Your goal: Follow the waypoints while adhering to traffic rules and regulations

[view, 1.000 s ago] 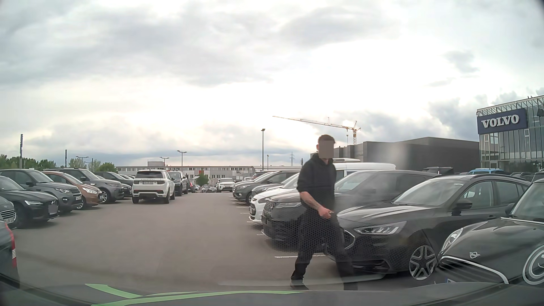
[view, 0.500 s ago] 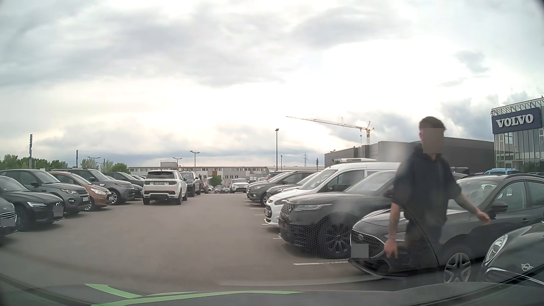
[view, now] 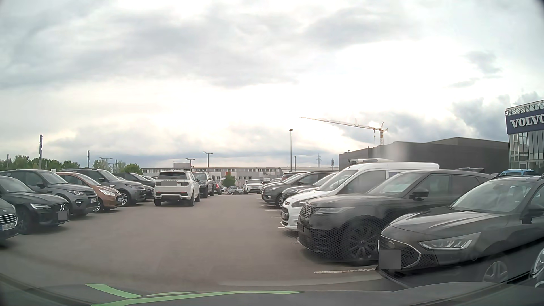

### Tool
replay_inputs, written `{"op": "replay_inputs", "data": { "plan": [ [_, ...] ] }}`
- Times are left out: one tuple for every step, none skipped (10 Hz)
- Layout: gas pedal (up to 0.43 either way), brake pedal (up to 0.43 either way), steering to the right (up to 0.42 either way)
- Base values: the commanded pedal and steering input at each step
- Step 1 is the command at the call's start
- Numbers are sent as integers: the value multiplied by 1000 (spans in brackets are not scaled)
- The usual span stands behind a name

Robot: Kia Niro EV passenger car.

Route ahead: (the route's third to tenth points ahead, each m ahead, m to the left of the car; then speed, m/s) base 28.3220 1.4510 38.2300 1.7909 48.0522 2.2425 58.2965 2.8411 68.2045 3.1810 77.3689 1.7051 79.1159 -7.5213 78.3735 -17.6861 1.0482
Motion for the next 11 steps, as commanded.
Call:
{"op": "replay_inputs", "data": {
  "plan": [
    [0, 0, -292],
    [0, 0, -269],
    [0, 0, -245],
    [0, 0, -231],
    [8, 0, -220],
    [20, 0, -217],
    [28, 0, -217],
    [39, 0, -218],
    [39, 0, -226],
    [47, 0, -234],
    [59, 0, -247]
  ]
}}
